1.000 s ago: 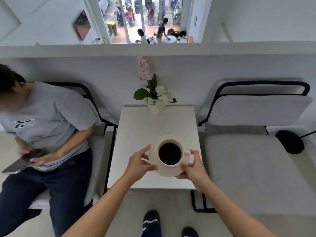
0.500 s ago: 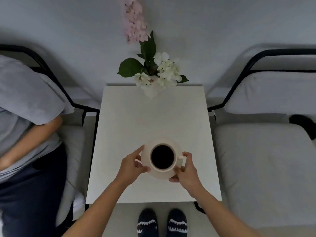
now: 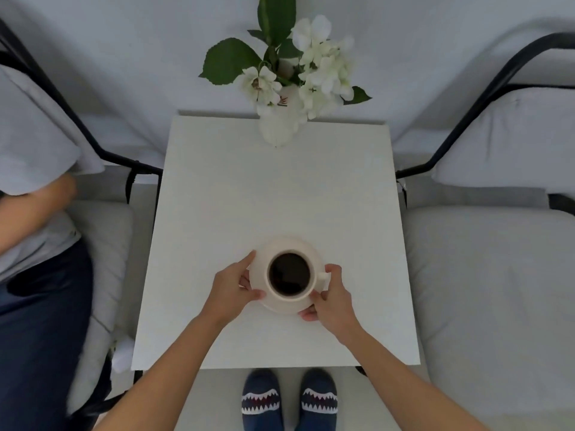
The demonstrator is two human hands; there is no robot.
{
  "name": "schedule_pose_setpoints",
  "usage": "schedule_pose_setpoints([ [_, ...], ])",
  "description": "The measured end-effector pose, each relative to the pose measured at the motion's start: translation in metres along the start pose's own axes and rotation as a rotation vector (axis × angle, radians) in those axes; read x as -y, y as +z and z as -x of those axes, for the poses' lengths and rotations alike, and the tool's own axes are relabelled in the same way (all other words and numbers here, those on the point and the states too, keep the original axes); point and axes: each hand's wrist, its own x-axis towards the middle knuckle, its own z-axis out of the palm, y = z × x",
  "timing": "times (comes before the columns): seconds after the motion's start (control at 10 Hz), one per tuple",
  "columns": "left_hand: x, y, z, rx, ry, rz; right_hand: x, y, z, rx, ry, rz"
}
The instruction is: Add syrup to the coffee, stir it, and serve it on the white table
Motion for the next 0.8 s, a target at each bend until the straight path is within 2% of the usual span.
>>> schedule_pose_setpoints([
  [0.6,0.007,0.004,-0.003,-0.009,0.023,-0.174,-0.006,0.006,-0.014,-0.035,-0.011,0.084],
  [0.8,0.005,0.003,0.002,-0.040,0.038,-0.251,0.007,0.003,-0.009,0.039,0.101,0.225],
])
